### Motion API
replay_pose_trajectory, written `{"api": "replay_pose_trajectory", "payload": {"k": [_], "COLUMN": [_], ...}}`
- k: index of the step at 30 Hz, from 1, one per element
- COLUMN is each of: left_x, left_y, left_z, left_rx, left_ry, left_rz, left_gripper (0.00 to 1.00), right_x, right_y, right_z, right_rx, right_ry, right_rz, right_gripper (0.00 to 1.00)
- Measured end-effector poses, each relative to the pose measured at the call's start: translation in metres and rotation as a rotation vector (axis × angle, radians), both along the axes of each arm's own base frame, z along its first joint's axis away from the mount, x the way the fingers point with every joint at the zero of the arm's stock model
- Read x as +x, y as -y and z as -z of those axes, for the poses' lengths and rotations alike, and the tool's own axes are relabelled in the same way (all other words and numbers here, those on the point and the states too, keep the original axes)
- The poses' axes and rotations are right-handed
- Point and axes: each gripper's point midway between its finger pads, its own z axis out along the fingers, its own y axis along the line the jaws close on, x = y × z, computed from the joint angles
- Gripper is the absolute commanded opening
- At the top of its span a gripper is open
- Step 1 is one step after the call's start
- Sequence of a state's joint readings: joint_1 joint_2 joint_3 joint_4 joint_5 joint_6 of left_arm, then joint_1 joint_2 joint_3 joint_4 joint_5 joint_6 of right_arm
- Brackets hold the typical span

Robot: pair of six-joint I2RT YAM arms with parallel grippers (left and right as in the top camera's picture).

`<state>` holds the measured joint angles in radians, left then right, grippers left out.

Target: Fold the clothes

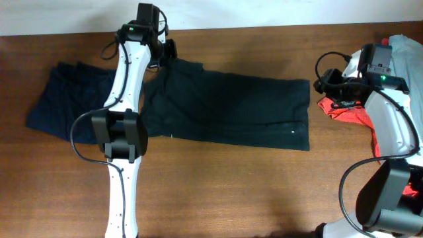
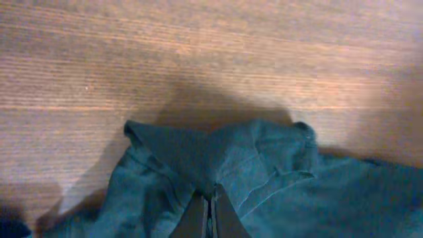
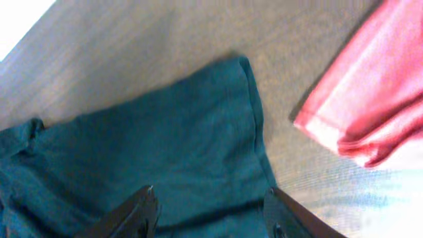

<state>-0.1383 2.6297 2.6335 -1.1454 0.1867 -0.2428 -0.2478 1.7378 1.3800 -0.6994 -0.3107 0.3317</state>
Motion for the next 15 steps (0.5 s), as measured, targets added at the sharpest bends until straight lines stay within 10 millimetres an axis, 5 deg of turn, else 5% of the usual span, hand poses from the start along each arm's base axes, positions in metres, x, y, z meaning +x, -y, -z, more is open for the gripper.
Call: {"api": "replay_pose_trajectory", "payload": {"k": [10, 15], "left_x": [-0.014, -0.022], "left_y": [0.002, 0.001], "left_z": [-0.068, -0.073], "left_rx": [-0.028, -0.028], "left_ry": [0.049, 0.028], "left_rz": [0.011, 0.012], "left_gripper": [0.00, 0.00], "right_x": [0.028, 0.055], "right_y": [0.005, 0.009], "right_z": [0.036, 0.058], "right_rx": [-0.014, -0.017], "right_ry": [0.021, 0.083], "right_rz": [-0.038, -0.054], "right_gripper": [0.63, 0.64]}}
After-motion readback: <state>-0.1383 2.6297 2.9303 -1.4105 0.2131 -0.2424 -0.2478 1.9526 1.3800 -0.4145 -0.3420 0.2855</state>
